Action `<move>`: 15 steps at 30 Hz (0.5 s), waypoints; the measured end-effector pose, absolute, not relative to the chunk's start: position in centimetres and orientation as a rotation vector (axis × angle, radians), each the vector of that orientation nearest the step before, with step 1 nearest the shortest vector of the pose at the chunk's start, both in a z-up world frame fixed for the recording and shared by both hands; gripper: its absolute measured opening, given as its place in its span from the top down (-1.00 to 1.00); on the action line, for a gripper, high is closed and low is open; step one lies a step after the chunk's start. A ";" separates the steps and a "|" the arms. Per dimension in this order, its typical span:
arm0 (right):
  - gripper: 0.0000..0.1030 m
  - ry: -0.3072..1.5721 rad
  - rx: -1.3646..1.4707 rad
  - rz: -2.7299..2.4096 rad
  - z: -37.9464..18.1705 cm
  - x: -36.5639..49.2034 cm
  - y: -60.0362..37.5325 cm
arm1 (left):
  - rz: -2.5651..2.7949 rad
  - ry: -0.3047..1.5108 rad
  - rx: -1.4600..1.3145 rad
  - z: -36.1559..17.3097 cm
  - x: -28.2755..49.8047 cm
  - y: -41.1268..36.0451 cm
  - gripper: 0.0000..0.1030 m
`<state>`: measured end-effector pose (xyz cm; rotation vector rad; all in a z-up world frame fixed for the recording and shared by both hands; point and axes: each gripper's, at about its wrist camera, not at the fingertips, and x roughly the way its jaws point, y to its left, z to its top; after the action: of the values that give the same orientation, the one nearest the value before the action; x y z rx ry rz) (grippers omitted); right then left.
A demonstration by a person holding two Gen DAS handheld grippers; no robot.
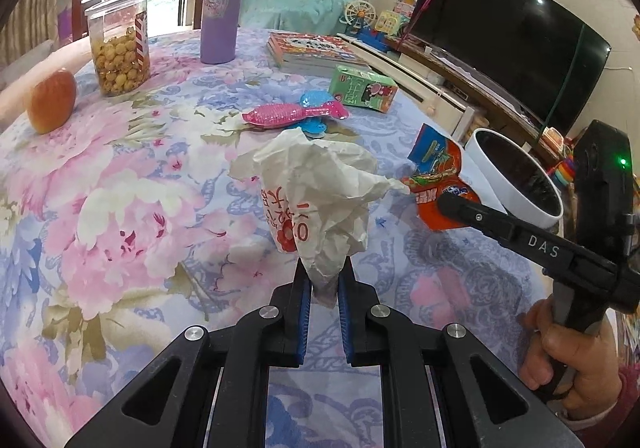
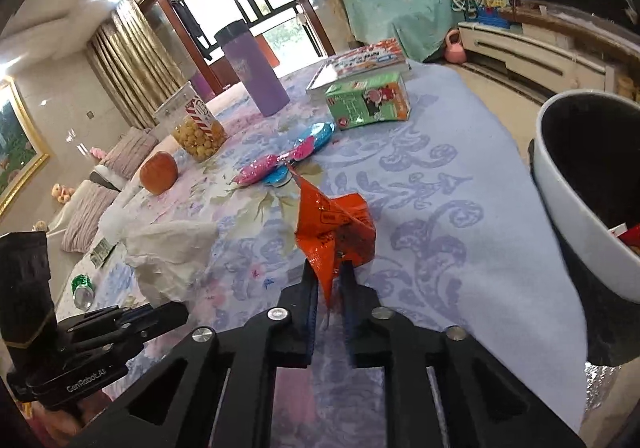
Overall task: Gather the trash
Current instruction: 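Carry the orange wrapper and white tissue toward the bin with both tools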
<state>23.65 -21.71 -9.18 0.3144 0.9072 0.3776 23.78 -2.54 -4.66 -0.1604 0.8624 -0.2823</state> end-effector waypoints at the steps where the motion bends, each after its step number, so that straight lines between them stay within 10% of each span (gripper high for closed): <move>1: 0.90 0.898 0.315 0.377 -9.0 23.3 -21.9 | -0.285 0.859 -0.158 -4.6 23.7 -2.6 0.78; 15: 0.95 0.816 0.323 0.352 -5.3 19.1 -25.1 | -0.357 0.841 -0.121 -2.8 22.4 -5.3 0.79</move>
<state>19.10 -25.08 -5.29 0.3232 0.8162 0.3515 22.36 -5.26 -2.81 -0.1214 0.8411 -0.3573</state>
